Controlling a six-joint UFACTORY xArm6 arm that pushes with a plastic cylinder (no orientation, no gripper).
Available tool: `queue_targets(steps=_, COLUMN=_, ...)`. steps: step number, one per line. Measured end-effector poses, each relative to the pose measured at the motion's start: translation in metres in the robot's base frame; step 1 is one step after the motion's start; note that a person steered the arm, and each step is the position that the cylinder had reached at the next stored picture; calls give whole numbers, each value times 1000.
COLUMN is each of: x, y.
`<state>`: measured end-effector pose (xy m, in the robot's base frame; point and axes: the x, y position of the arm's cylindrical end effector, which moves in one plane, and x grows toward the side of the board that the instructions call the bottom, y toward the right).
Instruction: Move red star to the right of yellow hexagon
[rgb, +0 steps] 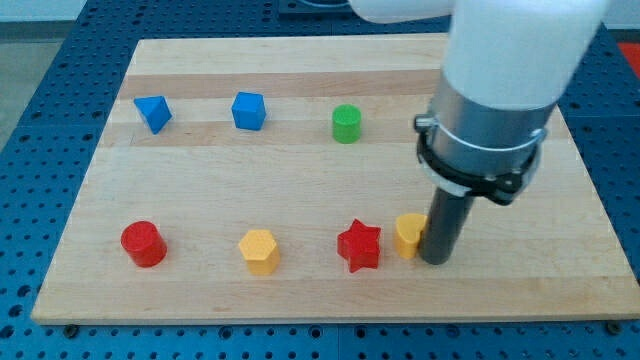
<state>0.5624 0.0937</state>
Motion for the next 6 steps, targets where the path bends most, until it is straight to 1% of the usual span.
queue_targets(steps=4, x=2, y=-67)
queue_targets(steps=6, x=3, y=-75)
